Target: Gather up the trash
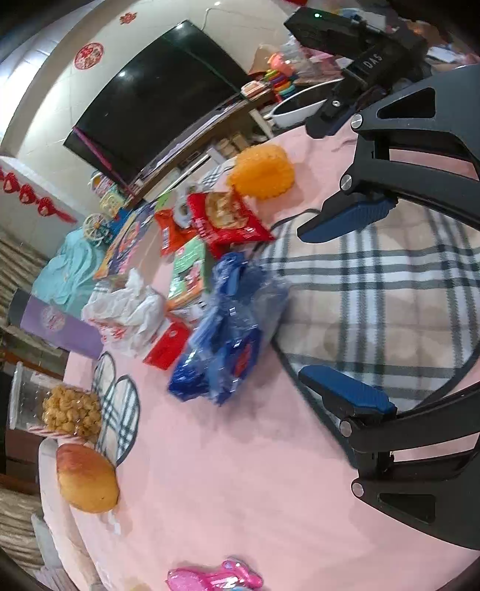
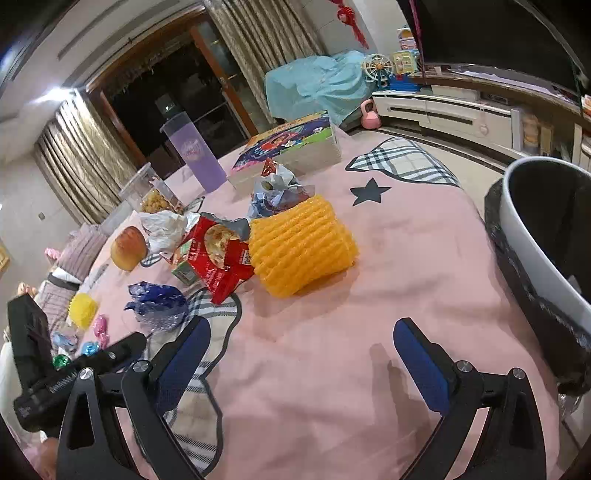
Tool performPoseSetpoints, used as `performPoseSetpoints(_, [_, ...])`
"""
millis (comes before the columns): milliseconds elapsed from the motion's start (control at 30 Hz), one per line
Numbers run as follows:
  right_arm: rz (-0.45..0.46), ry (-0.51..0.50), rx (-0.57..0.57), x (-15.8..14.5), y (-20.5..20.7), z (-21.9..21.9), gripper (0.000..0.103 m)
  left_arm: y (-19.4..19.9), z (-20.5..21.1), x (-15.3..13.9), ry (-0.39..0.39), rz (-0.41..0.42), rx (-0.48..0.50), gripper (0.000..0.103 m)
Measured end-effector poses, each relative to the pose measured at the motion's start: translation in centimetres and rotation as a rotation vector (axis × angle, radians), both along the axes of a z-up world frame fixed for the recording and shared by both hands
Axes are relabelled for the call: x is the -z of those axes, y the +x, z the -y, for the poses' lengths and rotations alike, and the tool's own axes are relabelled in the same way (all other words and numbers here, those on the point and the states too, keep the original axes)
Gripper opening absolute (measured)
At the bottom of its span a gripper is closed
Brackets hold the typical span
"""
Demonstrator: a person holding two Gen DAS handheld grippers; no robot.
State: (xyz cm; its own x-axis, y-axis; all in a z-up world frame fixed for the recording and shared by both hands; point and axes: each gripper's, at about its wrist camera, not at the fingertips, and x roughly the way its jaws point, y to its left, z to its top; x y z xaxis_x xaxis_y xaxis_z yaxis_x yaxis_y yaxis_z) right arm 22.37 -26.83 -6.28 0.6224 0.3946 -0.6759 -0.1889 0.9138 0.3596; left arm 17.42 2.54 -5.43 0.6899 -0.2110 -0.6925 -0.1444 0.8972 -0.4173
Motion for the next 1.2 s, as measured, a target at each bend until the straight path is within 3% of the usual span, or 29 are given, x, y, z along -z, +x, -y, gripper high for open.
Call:
performPoseSetpoints(367, [0.022,-0.072,-0.031,0.3,3.5,-1.6,0.100,2.2,-0.7,1.0,-0.004,-0.001,-0.069,0.072])
performPoseSetpoints(400, [0.026,-0.084,-0.033,0.3,3.7,-1.8,0.100,2.3,-0.7,1.0,-0.005,0.002,-0.067,0.068])
performPoseSetpoints(467, [0.029,-0.109,-0.040,0.4,4.3,-2.2,0.099,2.4,-0.6,1.1,-0.009,0.010,-0.048,0.052])
performPoseSetpoints(500, [0.029,-0.118,-0.043,0.6,4.5,-2.3,0.097,2.5,-0.5,1.2,-0.012,0.009,-0.036,0.038])
performPoseSetpoints(533, [0.033,-0.125,-0.040,0.6,4.5,-2.4,0.088,2.6,-0.5,1.3,-0.021,0.006,-0.017,0.017])
performPoseSetpoints(567, [0.037,-0.131,-0.036,0.7,4.5,-2.4,0.073,2.7,-0.4,1.5,-0.027,0.003,-0.002,0.012])
performPoseSetpoints(600, [0.031,-0.131,-0.039,0.9,4.5,-2.4,0.066,2.6,-0.3,1.5,-0.026,0.004,0.004,0.011])
performPoseSetpoints(800, [0.039,-0.093,-0.029,0.7,3.1,-1.3,0.050,1.1,0.1,0.7,0.008,0.044,0.031,0.007])
performPoseSetpoints(867, [0.038,-0.073,-0.021,0.5,2.5,-0.7,0.035,0.6,0.5,0.5,0.016,0.052,0.050,0.007])
performPoseSetpoints(967, [0.030,-0.044,-0.015,0.4,1.6,0.0,0.024,-0.3,1.4,0.2,0.033,0.065,0.083,0.007])
performPoseSetpoints(1133, [0.024,-0.036,0.002,0.4,0.8,0.6,0.026,-1.6,2.5,-0.4,0.050,0.087,0.124,0.007])
performPoseSetpoints(1200, [0.004,-0.015,0.002,0.5,1.0,0.6,0.046,-1.8,2.7,-0.5,0.049,0.090,0.132,0.007])
